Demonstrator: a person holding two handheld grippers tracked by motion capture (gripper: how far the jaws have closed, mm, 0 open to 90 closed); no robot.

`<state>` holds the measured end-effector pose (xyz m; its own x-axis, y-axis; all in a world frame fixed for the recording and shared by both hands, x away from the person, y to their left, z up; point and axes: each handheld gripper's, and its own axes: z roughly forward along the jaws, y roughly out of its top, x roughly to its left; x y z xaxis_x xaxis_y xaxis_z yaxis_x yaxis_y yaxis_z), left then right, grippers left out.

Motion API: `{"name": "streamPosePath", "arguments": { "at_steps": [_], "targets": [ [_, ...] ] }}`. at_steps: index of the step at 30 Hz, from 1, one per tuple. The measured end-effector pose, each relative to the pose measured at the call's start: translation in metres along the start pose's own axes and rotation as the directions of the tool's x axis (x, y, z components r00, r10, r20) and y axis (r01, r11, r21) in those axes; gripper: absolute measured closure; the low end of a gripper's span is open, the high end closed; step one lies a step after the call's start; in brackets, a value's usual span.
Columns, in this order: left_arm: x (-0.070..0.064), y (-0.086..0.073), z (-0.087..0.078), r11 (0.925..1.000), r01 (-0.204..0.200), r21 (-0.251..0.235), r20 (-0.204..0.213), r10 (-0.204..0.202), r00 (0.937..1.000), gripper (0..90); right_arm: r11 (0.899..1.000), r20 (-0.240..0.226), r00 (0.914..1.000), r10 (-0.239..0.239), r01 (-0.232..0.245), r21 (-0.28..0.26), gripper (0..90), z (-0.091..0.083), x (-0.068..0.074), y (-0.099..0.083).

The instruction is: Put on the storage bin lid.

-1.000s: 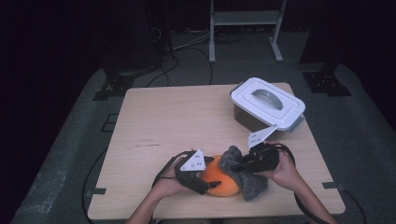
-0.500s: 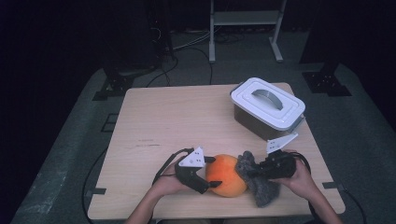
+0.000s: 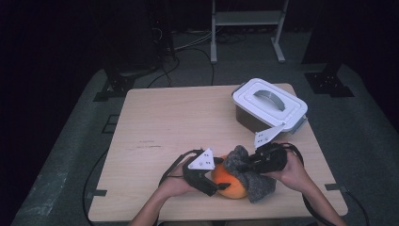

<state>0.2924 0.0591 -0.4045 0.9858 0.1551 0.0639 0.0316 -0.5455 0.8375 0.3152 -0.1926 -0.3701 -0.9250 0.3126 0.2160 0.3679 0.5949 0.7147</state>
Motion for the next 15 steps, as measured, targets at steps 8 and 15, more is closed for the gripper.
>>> {"name": "streamPosePath", "arguments": {
  "at_steps": [8, 15],
  "targets": [
    [0.002, -0.002, -0.004, 0.9997, 0.017, -0.02, 0.017, -0.017, 0.9997, 22.5, 0.998, -0.006, 0.9984, 0.057, -0.057, -0.018, 75.1, -0.004, -0.007, -0.024],
    [0.001, 0.004, -0.001, 0.9993, 0.018, -0.034, 0.01, -0.018, 0.9998, 25.2, 0.998, 0.066, 0.9969, 0.042, -0.046, 0.053, 75.2, -0.018, -0.003, -0.032]
  ]
}}
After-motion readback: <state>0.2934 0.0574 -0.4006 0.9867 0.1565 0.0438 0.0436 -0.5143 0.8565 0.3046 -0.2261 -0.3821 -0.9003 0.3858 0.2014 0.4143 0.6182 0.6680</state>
